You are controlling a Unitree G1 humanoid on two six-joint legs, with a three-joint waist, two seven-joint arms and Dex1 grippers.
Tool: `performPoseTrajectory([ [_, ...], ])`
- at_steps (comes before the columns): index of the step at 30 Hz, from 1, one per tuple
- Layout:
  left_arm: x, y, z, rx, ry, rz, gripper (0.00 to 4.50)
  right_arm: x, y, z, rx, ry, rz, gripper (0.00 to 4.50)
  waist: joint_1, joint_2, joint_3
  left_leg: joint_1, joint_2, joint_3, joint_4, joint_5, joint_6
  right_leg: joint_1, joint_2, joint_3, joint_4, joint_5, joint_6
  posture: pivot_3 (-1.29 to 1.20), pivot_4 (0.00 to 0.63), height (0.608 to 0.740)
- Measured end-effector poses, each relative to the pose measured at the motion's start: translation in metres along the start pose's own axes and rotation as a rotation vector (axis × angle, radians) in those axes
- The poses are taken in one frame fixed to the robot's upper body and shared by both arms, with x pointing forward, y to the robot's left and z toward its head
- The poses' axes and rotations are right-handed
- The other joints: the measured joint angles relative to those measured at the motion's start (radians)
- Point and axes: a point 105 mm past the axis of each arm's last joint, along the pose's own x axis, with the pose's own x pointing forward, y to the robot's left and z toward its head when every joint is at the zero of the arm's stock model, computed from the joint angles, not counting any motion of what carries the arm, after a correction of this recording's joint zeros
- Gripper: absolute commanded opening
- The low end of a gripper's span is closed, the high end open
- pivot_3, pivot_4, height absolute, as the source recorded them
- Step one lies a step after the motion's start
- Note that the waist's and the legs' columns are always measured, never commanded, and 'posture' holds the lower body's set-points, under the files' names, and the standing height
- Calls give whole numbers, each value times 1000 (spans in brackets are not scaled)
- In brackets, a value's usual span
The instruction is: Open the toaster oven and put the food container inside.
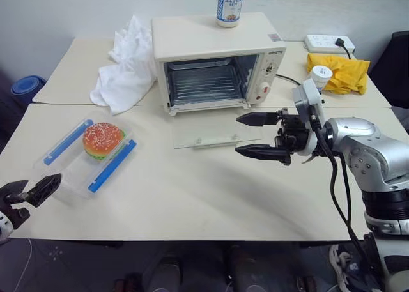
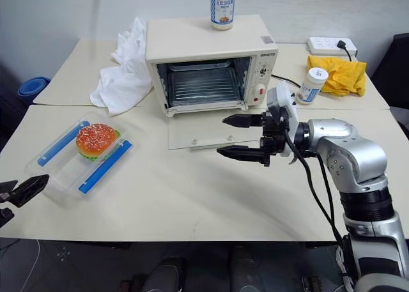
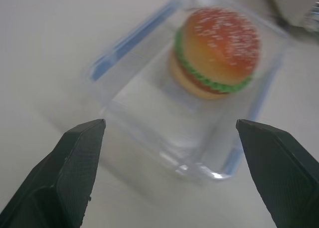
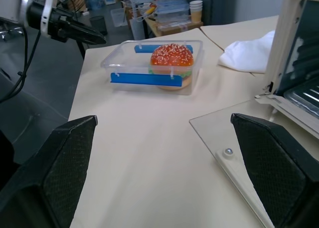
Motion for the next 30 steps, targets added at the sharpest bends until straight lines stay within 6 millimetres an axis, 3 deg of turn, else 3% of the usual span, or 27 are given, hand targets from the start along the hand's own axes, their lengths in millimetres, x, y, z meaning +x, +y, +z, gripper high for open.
performPoseTrajectory([
  [7,34,19,-12,-178,39,192,4453,2,-1,0,3,-7,-2,4500,-2,-1,-1,-1,0,-3,0,-1,-3,1,-1,-4,-2,0,0,0,150,740],
  [11,55,3,-13,-216,71,149,4453,2,2,-1,7,-9,-13,4500,-1,-1,-1,-1,0,-4,0,-1,-3,2,-1,-6,-2,0,0,0,150,740],
  [15,63,-6,-22,-184,131,133,4453,-2,5,-4,19,-24,-45,4500,-4,-1,-1,-1,0,-4,-1,-2,-4,2,-1,-5,-2,0,0,0,150,740],
  [16,64,-8,-25,-179,149,130,4067,-3,5,-5,23,-27,-55,4500,-5,-1,-1,-1,0,-4,-1,-2,-4,1,-1,-5,-2,0,0,0,150,740],
  [18,65,-7,-28,-187,166,131,3832,-3,7,-5,24,-25,-62,4500,-3,-1,-1,-1,1,-4,0,-2,-4,1,-1,-5,-2,0,0,0,150,740],
  [19,66,-7,-28,-185,171,135,3350,-3,8,-4,19,-27,-67,4500,-2,-1,-1,-1,1,-5,0,-2,-4,2,-1,-6,-2,0,-1,0,150,740],
  [21,67,-4,-26,-180,187,141,2811,-5,9,-4,17,-36,-79,4500,-1,-1,-1,-1,0,-5,0,-2,-4,3,-1,-7,-2,0,-1,0,150,740],
  [26,76,-3,-12,-174,212,144,1257,-11,10,-5,15,-32,-106,4500,1,-1,-1,-1,-1,-6,0,-2,-4,3,-2,-7,-2,0,-1,0,150,740],
  [30,87,-10,2,-141,236,120,324,-22,9,-2,-4,-22,-157,4500,1,-1,-1,-1,-1,-7,0,-2,-4,3,-2,-8,-2,0,-1,0,150,740],
])
